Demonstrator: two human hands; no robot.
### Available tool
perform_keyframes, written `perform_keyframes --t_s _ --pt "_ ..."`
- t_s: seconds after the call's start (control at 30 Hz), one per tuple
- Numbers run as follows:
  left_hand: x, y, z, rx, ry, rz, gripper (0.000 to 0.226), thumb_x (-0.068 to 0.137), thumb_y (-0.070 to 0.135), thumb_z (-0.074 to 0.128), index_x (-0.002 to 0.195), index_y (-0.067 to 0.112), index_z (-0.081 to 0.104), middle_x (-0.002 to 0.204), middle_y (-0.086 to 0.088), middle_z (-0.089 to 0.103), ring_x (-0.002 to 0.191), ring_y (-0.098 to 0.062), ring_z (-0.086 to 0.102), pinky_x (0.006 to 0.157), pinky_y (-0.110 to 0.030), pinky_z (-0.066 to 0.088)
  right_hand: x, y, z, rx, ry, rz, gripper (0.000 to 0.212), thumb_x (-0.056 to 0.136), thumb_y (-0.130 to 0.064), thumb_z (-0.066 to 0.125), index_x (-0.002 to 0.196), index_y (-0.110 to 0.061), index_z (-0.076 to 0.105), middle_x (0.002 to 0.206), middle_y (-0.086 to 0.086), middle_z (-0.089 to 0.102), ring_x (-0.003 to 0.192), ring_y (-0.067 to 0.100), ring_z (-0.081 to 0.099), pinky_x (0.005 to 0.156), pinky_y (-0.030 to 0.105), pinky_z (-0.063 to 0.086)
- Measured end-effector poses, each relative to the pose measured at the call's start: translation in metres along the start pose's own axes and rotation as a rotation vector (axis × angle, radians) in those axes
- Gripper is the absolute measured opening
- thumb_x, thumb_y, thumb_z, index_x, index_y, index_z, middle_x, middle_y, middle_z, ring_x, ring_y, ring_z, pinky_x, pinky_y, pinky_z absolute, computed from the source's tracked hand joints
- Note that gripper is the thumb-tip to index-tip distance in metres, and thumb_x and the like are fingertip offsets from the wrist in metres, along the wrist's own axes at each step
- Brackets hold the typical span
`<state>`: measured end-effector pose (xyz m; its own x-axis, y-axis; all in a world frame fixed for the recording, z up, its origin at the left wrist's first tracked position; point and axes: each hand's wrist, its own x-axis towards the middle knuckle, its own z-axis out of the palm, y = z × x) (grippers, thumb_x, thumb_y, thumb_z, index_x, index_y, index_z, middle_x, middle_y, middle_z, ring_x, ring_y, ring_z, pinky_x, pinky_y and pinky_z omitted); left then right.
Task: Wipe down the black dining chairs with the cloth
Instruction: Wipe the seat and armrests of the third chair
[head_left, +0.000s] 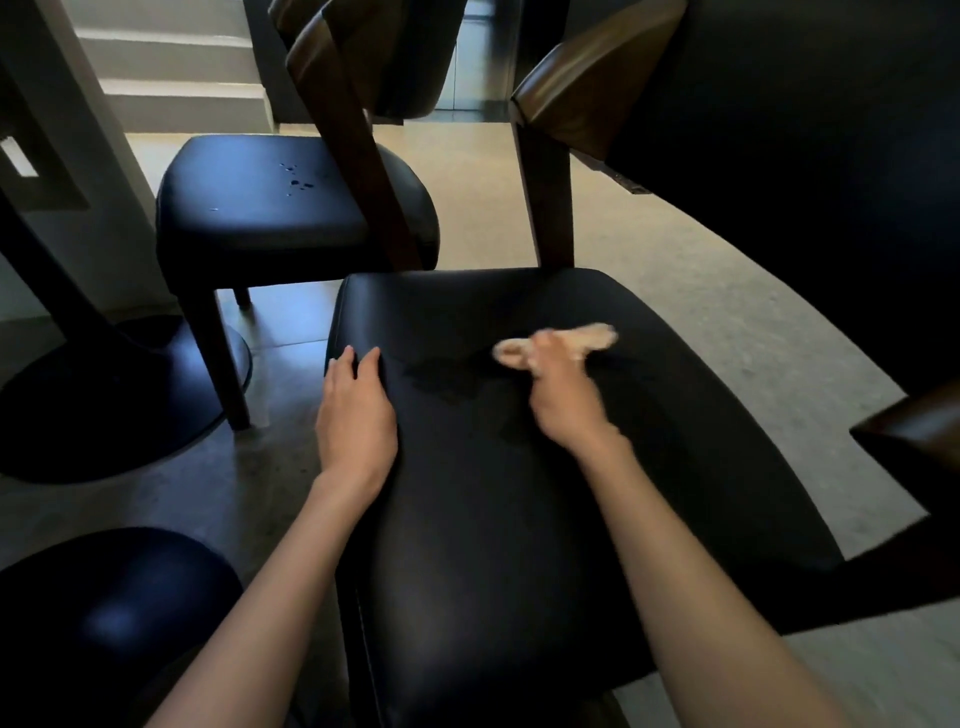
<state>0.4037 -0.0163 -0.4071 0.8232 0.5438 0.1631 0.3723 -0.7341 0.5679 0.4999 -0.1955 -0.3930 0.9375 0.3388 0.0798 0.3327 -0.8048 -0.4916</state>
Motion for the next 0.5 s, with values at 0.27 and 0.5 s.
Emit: perform_keyframes --t_s 0.27,0.5 --pt "0.005 -0.005 0.005 0.015 0.032 0.090 0.042 0.103 0.012 0.032 0.144 0.008 0.041 0.154 -0.017 0.028 0.144 -0.032 0.023 0.115 -0.048 0.027 0.001 0.039 -0.019 -0.068 0.152 0.098 0.050 0.089 0.007 0.044 0.138 -0.003 0.039 0.143 0.019 0.038 0.134 0.034 0.036 0.110 0.037 0.031" --pt "0.031 -0.001 0.015 -0.009 0.060 0.115 0.040 0.102 0.019 0.037 0.138 0.005 0.048 0.149 -0.021 0.036 0.140 -0.036 0.029 0.117 -0.046 0.022 0.017 0.049 -0.026 -0.053 0.190 0.356 0.055 0.093 0.004 0.044 0.146 -0.005 0.030 0.152 0.020 0.024 0.135 0.038 0.034 0.106 0.044 0.037"
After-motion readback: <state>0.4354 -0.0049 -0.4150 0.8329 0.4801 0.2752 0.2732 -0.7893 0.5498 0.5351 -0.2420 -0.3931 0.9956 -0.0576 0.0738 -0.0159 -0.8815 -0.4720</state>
